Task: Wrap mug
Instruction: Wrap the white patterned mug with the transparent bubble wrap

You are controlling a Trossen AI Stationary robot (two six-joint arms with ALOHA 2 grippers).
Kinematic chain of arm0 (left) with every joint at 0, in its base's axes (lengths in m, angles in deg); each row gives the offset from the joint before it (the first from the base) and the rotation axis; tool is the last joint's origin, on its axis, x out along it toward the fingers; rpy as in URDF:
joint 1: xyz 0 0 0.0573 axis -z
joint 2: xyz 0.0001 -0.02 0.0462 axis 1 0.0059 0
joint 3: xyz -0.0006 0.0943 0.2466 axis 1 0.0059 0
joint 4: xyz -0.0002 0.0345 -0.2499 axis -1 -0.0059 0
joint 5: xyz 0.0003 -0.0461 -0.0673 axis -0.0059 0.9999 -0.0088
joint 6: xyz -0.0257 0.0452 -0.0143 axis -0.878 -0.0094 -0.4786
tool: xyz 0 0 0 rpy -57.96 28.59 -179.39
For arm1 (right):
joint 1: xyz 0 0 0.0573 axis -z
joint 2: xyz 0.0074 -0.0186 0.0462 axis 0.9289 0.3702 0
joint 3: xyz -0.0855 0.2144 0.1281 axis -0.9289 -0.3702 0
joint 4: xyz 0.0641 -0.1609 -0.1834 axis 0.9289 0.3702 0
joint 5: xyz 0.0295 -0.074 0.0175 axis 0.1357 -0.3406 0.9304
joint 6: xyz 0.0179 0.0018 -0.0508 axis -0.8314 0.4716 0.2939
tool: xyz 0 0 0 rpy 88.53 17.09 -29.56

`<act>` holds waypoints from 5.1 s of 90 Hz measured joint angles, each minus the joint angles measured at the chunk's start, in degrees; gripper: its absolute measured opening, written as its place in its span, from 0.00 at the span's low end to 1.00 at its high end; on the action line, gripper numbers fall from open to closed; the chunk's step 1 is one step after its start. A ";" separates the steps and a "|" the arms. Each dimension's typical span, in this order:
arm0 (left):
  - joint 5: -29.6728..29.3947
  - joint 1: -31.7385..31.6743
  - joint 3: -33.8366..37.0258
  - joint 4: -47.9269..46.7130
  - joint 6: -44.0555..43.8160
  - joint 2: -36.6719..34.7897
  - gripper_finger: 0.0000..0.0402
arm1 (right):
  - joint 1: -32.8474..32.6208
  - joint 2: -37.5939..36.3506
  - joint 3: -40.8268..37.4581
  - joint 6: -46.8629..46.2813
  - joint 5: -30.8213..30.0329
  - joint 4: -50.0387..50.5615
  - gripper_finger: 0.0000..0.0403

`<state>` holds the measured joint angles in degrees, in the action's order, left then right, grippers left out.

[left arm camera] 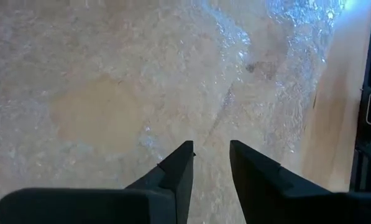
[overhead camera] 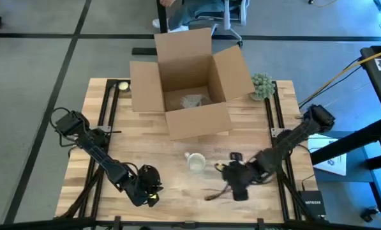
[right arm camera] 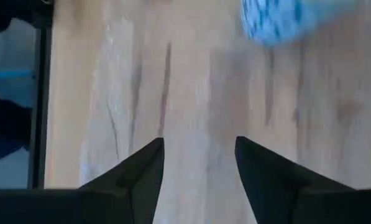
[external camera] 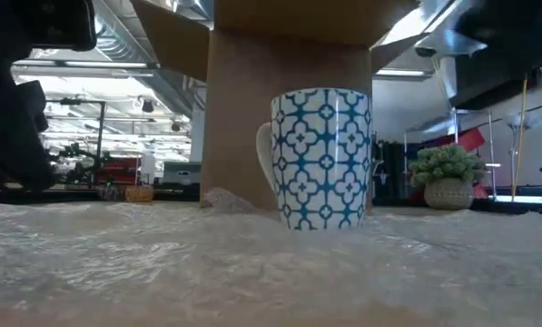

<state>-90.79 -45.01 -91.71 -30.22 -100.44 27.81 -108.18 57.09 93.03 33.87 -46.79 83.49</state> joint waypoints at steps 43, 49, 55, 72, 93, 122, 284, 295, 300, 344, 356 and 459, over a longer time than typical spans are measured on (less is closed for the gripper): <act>0.00 -0.16 0.00 0.15 -0.02 0.00 0.22 | -16.52 -6.73 -18.87 -28.78 -7.28 -7.43 0.46; 0.00 -0.16 0.00 0.22 -0.04 0.00 0.22 | -16.96 -6.06 -18.94 -28.88 -7.29 -7.87 0.46; 0.00 -0.16 0.00 0.20 -0.02 0.00 0.22 | -17.19 -5.03 -19.01 -28.81 -7.28 -7.80 0.46; -0.02 -0.18 0.00 0.22 0.25 0.00 0.22 | -17.12 -0.34 -19.03 -27.46 -6.13 -7.94 0.46; -0.04 -0.16 0.00 0.22 0.38 0.00 0.22 | -17.11 5.41 -18.86 -24.13 -5.05 -12.25 0.46; -0.42 -0.16 0.00 0.22 0.40 0.00 0.22 | -17.12 6.62 -18.85 -24.09 -5.38 -12.94 0.46; -0.36 -7.67 -8.91 1.30 18.08 0.04 0.22 | 0.30 5.11 3.17 25.31 -41.41 -19.59 0.00; -0.25 -9.79 -11.28 1.19 22.56 0.04 0.22 | 5.51 6.10 2.07 31.58 -33.56 -27.47 0.00; -0.51 -10.86 -12.32 1.20 24.68 0.04 0.22 | 7.52 7.30 1.72 33.05 -31.12 -29.11 0.00; -1.22 -20.06 -17.05 1.52 32.79 1.00 0.22 | 12.23 15.41 1.59 34.64 -23.29 -37.78 0.00; 0.44 -21.47 -16.94 1.40 32.96 3.48 0.22 | 12.23 15.50 1.79 34.82 -22.85 -37.56 0.00; 0.79 -21.03 -16.83 1.00 34.21 4.98 0.22 | 8.40 9.37 18.04 18.76 -17.77 6.17 0.38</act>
<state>-90.00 -66.05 -108.54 -29.22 -66.23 32.79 -99.79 66.46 111.08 52.63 -64.56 89.66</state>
